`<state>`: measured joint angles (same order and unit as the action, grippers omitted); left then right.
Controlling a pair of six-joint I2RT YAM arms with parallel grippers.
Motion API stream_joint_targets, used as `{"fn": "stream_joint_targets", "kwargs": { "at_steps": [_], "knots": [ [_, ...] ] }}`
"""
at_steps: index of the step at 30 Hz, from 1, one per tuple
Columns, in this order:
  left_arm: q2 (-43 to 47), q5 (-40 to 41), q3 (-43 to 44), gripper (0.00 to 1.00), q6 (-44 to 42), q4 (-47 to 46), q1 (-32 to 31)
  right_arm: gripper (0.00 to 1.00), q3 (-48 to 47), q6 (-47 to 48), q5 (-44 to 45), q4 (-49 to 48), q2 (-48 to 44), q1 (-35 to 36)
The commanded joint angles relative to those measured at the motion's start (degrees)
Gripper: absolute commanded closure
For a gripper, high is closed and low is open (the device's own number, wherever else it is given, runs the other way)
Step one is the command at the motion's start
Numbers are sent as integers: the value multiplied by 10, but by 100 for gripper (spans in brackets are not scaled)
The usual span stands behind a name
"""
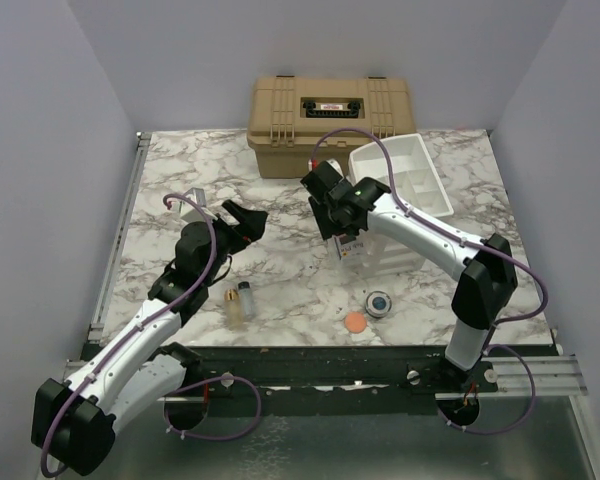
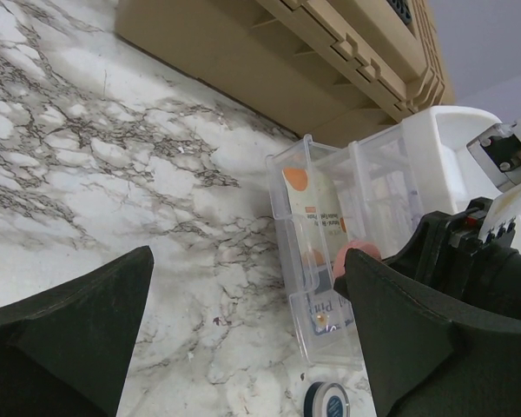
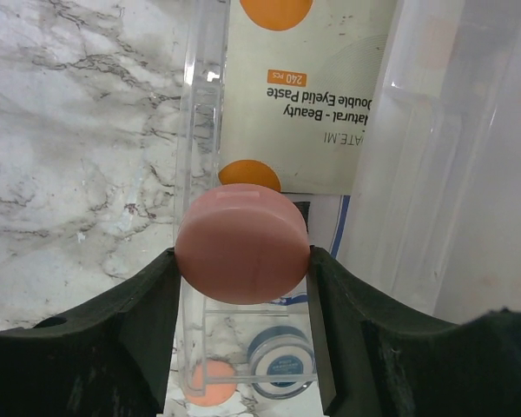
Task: Organize the makeup
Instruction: Place the makeup tool in the drawer.
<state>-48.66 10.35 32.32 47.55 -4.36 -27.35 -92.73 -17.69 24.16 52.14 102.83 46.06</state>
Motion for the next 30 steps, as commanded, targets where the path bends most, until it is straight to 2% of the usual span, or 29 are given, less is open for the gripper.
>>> {"fn": "stream_joint_targets", "kwargs": {
  "at_steps": [1, 6, 9, 12, 17, 19, 21, 26, 30],
  "knots": [
    [-2, -17, -2, 7, 2, -1, 4, 52, -5, 20, 10, -1, 17, -13],
    [-6, -21, 0, 7, 2, -3, 5, 45, -8, 28, 19, -3, 34, -14],
    [-8, -24, 1, 7, 1, -3, 5, 31, -9, 29, 22, -5, 36, -14],
    [-12, -28, 1, 7, 2, -5, 6, 26, -11, 30, 23, -9, 31, -15],
    [-20, -38, 2, 7, 3, -11, 6, 26, -17, 34, 25, -13, 17, -15],
    [-23, -41, 2, 7, 5, -13, 6, 27, -18, 36, 13, -17, 4, -14],
    [-25, -43, 2, 7, 7, -17, 6, 32, -9, 37, -5, -37, -12, -15],
    [-32, -47, 2, 7, 10, -24, 6, 56, 15, 22, -24, -49, -34, -14],
    [-39, -55, 2, 7, 12, -32, 6, 56, 43, 20, -17, -58, -37, -14]
  ]
}}
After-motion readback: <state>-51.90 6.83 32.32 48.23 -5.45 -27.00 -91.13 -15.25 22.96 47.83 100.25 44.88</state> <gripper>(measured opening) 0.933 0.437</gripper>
